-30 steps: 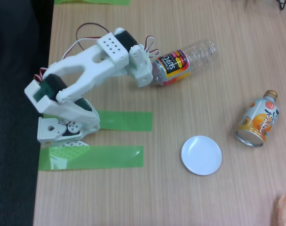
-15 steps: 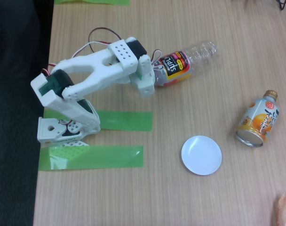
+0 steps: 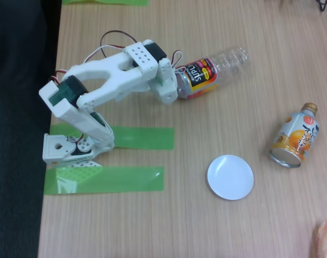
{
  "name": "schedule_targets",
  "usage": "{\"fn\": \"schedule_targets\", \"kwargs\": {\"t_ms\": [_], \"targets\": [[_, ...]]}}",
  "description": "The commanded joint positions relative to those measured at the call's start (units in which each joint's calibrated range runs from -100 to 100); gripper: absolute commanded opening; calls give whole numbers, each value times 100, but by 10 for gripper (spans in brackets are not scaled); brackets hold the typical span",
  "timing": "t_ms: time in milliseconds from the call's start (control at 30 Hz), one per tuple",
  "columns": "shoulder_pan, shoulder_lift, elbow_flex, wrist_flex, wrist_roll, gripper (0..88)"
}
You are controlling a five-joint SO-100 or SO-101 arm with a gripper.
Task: Pick up the plastic bottle and stand it up on the white place
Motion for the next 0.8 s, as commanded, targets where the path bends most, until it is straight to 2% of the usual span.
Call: {"fn": "schedule_targets", "kwargs": {"t_ms": [0, 67, 300, 767], "targets": [[-153, 16, -20, -53, 26, 383], [-205, 16, -20, -53, 26, 368], [-190, 16, -20, -53, 26, 229], [-219, 16, 260, -104, 21, 229]]}}
